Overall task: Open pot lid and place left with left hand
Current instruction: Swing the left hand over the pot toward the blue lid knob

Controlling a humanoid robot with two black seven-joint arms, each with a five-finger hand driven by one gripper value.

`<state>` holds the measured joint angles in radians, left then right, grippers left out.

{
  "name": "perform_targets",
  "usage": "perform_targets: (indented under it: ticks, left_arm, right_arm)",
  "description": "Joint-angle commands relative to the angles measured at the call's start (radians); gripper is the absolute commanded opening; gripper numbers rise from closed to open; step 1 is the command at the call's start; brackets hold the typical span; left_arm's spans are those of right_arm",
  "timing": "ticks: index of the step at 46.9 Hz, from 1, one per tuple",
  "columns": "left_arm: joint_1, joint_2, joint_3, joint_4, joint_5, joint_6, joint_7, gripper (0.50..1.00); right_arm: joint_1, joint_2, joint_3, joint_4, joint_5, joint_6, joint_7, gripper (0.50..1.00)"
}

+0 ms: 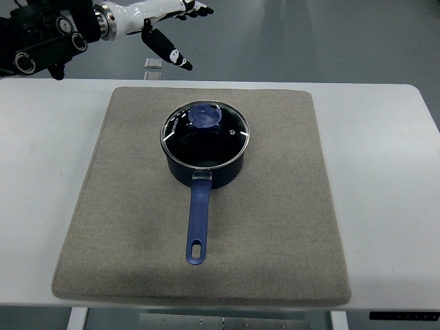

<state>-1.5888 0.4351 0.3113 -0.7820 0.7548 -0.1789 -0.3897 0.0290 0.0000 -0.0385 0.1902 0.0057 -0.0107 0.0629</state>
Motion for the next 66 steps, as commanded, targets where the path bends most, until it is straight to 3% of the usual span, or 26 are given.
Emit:
perform_targets:
  ticks: [1,7,13,27,42,58,66]
  left_arm:
    - [-0.031,0.017,0.000,-0.009,0.041,-0.091,-0.044,0.981]
    - [-0.086,0.024,0.009,-0.009,0.064,-0.235,-0.115,0.979]
    - [-0.112,0.022,0.009,-0.019,0.152,-0.292,-0.141,0.979]
    - [-0.123,0.017,0.012,-0.111,0.500,-0.291,-0.199,0.979]
    - [-0.161,-0.015,0.012,-0.129,0.575,-0.283,-0.215,0.975]
    - [-0.189,-0.045,0.011,-0.146,0.850,-0.271,-0.221,0.975]
    - [-0.181,-0.081,0.005,-0.141,0.841,-0.222,-0.221,0.975]
  right_arm:
    - [0.000,0.000,0.000,0.000,0.000,0.000,0.000,0.917]
    - [0.000,0.000,0.000,0.000,-0.001,0.000,0.000,0.917]
    - [0.000,0.000,0.000,0.000,0.000,0.000,0.000,0.917]
    - [0.000,0.000,0.000,0.000,-0.001,0.000,0.000,0.917]
    - [0.000,0.000,0.000,0.000,0.000,0.000,0.000,0.917]
    - [0.000,0.000,0.000,0.000,0.000,0.000,0.000,0.917]
    - [0.000,0.000,0.000,0.000,0.000,0.000,0.000,0.917]
